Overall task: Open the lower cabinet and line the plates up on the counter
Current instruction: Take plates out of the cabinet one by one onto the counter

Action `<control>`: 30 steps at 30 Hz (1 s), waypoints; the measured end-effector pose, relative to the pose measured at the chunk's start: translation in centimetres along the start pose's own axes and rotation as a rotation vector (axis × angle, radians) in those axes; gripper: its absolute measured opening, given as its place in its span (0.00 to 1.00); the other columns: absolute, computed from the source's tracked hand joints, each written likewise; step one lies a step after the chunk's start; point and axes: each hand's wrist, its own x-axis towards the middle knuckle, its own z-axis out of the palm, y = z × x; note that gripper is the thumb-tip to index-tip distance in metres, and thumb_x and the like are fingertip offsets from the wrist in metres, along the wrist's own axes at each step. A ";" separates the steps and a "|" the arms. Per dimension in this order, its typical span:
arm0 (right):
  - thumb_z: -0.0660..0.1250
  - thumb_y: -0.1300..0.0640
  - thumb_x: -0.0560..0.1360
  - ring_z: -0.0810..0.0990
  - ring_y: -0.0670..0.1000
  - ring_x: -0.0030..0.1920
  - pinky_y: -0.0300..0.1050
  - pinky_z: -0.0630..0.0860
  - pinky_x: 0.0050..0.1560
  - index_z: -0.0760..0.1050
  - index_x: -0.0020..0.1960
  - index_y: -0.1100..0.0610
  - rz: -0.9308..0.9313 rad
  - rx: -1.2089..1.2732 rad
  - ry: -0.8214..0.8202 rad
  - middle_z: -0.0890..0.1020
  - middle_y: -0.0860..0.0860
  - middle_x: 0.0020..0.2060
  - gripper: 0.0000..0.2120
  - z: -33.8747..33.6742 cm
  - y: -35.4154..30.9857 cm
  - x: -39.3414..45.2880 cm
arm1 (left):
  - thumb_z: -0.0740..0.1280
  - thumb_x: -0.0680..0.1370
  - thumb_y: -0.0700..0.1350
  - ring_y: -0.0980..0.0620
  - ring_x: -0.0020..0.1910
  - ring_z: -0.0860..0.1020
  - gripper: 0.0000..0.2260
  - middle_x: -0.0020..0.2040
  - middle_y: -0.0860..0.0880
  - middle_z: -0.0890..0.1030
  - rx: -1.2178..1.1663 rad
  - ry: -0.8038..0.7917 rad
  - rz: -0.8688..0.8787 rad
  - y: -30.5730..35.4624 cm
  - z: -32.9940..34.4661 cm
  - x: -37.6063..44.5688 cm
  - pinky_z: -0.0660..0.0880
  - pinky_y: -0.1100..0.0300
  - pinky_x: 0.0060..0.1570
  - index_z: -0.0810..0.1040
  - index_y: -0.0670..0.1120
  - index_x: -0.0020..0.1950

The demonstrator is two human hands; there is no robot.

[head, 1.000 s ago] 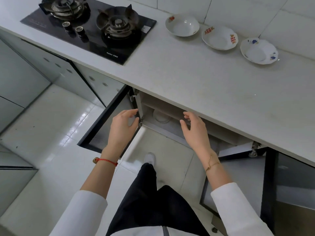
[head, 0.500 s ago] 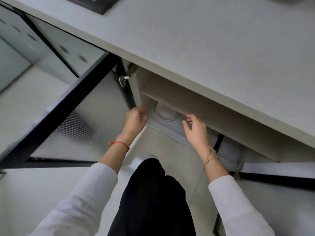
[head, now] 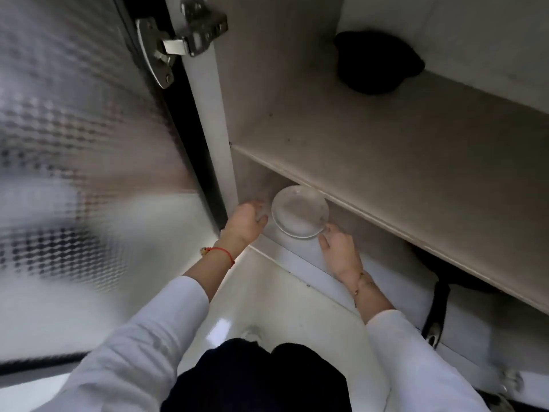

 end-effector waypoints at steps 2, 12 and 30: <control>0.58 0.59 0.80 0.79 0.61 0.55 0.46 0.74 0.51 0.70 0.64 0.64 0.039 -0.001 0.018 0.80 0.62 0.55 0.16 1.7 1.5 1.9 | 0.66 0.76 0.42 0.44 0.58 0.80 0.20 0.63 0.43 0.80 0.006 -0.001 -0.021 -1.6 2.0 1.8 0.73 0.56 0.62 0.73 0.42 0.68; 0.59 0.55 0.80 0.77 0.65 0.57 0.48 0.73 0.51 0.67 0.61 0.68 0.168 0.004 0.074 0.78 0.66 0.56 0.17 8.2 6.9 9.1 | 0.66 0.78 0.45 0.42 0.62 0.77 0.21 0.66 0.42 0.77 -0.008 0.061 -0.086 -6.2 9.5 8.4 0.71 0.57 0.60 0.71 0.41 0.70; 0.62 0.66 0.76 0.74 0.62 0.64 0.41 0.68 0.56 0.69 0.65 0.65 0.180 0.263 0.130 0.74 0.63 0.63 0.18 11.7 8.4 12.1 | 0.71 0.70 0.41 0.43 0.59 0.78 0.23 0.57 0.44 0.82 -0.049 0.005 -0.104 -8.2 13.9 12.9 0.74 0.57 0.56 0.76 0.45 0.65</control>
